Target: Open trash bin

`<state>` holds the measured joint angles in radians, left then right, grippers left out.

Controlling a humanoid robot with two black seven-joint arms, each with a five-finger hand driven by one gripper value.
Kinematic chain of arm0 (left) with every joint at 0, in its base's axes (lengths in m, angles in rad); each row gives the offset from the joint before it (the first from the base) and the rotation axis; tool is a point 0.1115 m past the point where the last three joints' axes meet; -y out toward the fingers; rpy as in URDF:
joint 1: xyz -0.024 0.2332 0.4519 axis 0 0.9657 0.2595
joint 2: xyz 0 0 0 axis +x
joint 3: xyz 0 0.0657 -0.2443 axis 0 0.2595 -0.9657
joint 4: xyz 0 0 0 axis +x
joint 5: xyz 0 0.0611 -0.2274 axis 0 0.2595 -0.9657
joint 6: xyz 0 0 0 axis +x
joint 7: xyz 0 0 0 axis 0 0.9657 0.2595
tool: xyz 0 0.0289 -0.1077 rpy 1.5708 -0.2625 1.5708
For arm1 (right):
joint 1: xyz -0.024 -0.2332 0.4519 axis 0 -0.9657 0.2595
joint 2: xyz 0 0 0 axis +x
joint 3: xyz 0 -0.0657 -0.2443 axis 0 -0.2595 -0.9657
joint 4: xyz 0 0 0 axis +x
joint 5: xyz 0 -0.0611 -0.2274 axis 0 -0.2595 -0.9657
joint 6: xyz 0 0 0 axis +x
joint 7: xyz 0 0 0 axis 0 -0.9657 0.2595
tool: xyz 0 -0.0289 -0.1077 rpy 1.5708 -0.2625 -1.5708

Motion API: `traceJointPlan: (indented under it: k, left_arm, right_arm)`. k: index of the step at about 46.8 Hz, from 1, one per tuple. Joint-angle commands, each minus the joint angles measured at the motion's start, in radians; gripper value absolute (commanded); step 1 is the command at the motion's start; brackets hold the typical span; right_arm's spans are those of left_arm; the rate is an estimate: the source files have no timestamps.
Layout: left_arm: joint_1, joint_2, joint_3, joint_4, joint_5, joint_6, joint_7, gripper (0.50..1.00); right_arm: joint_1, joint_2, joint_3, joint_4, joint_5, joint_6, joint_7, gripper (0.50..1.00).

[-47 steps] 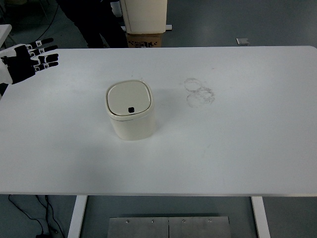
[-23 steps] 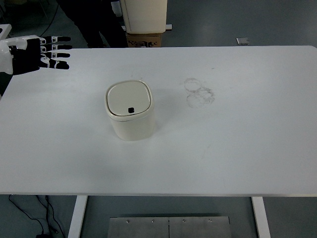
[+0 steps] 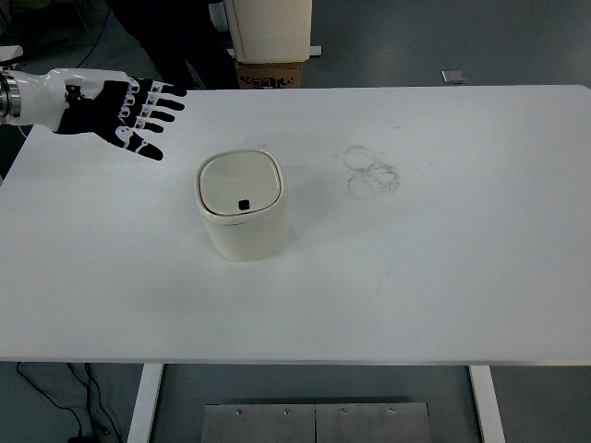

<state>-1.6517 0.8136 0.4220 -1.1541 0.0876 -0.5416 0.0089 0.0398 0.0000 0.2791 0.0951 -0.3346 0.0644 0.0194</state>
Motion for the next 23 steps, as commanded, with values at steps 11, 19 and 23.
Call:
traceJointPlan:
  k: [11, 19, 23]
  left_arm:
    - [-0.062, -0.037, 0.000, -0.062, 0.007, -0.020, 0.091, 1.000]
    - [-0.086, -0.039, 0.003, -0.130, 0.007, -0.026, 0.117, 1.000]
    - [-0.092, -0.037, 0.006, -0.150, 0.007, -0.052, 0.177, 1.000]
  right_arm:
    - [0.000, 0.000, 0.000, 0.000, 0.000, 0.000, -0.001, 0.991]
    - [0.000, 0.000, 0.000, 0.000, 0.000, 0.000, -0.001, 0.991]
    - [0.000, 0.000, 0.000, 0.000, -0.001, 0.000, 0.001, 0.991]
